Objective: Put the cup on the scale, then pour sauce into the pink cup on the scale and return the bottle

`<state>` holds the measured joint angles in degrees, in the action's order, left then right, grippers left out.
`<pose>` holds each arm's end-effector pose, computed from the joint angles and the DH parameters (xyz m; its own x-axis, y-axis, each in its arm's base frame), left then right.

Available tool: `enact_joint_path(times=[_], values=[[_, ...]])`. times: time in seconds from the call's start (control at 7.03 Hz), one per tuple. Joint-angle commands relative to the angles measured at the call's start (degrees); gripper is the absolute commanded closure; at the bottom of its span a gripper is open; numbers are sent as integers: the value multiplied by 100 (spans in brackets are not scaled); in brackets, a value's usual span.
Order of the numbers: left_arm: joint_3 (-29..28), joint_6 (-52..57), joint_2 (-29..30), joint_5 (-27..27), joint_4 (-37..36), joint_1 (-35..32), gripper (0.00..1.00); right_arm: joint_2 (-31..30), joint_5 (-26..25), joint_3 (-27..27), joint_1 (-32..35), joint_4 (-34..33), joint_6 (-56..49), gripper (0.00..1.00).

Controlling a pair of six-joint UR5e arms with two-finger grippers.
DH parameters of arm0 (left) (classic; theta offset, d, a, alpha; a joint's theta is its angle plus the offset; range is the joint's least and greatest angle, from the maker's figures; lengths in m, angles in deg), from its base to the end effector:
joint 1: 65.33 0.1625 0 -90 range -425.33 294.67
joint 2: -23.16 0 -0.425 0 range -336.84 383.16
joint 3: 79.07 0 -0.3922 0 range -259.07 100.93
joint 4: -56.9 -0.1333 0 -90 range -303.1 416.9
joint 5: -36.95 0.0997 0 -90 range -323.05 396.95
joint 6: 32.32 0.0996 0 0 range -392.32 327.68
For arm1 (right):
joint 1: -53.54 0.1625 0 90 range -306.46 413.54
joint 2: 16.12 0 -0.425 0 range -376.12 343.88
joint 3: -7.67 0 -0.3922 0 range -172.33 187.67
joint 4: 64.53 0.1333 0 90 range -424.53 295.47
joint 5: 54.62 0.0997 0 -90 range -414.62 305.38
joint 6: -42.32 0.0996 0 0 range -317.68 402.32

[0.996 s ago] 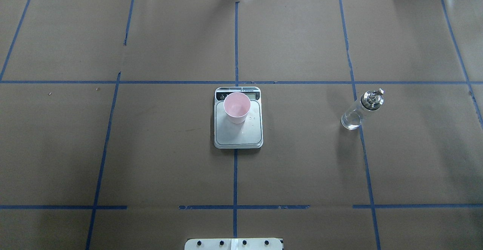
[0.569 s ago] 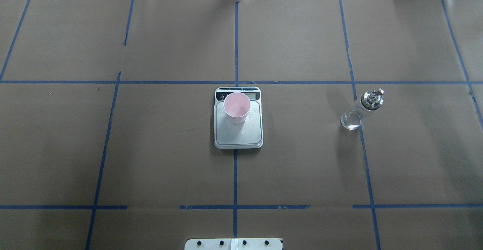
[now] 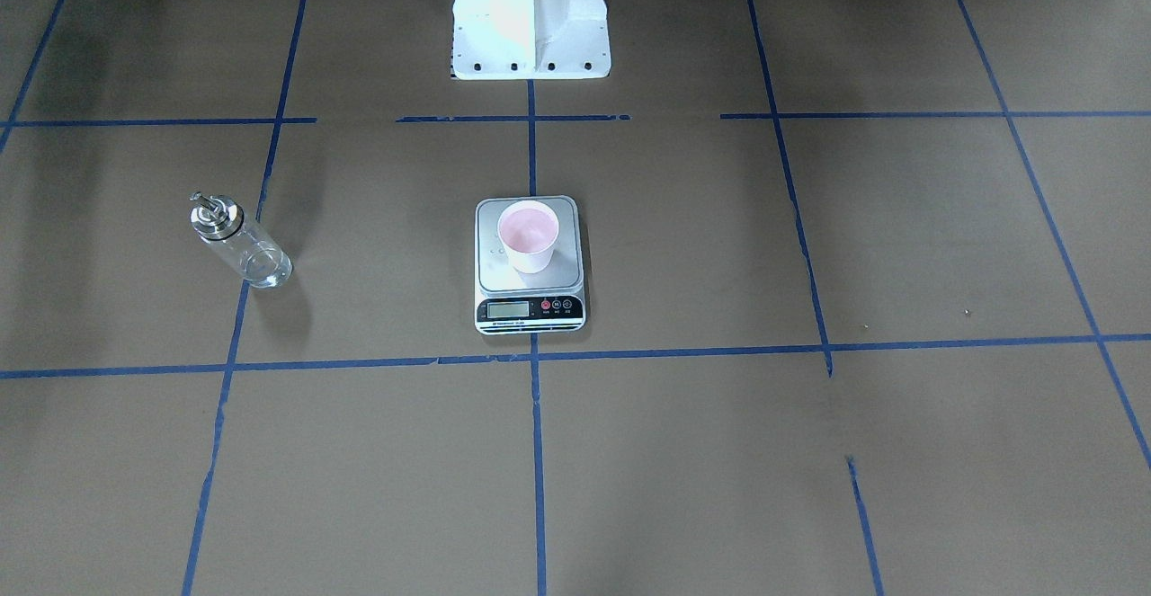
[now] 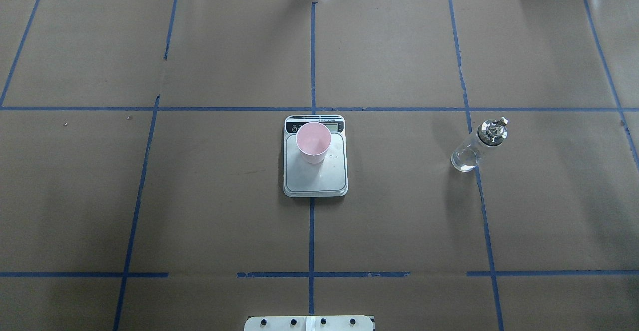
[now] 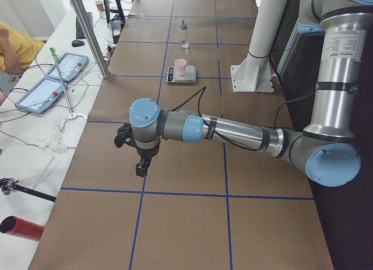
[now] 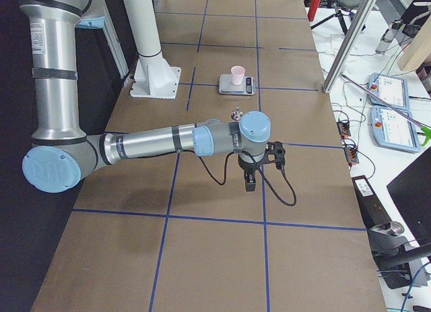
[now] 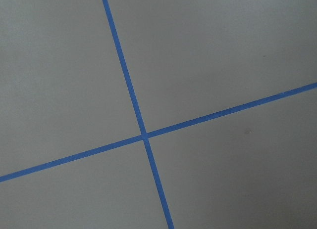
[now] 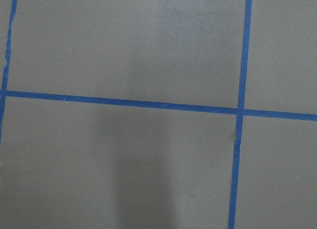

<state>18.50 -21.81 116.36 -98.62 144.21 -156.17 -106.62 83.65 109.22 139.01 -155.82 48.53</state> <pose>-0.0698 -0.5166 0.5686 0.6923 0.2692 -0.6695 -0.1137 0.9569 0.2672 0.0200 -0.4938 0.5607 0.6581 -0.0714 0.7495 0.0067 0.9960 0.0890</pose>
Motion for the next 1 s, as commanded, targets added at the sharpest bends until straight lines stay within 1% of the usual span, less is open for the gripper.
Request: enact_joint_path(times=[0.0,0.14,0.85], values=[[-489,-5,58,-5,58,4,0,-3,-37,-29,23,-29,-15,0],[-684,-22,59,-5,302,13,0,-3,-37,-56,23,-29,-15,0],[-677,-57,111,-14,374,-4,0,-3,-125,-161,111,-38,-59,0]])
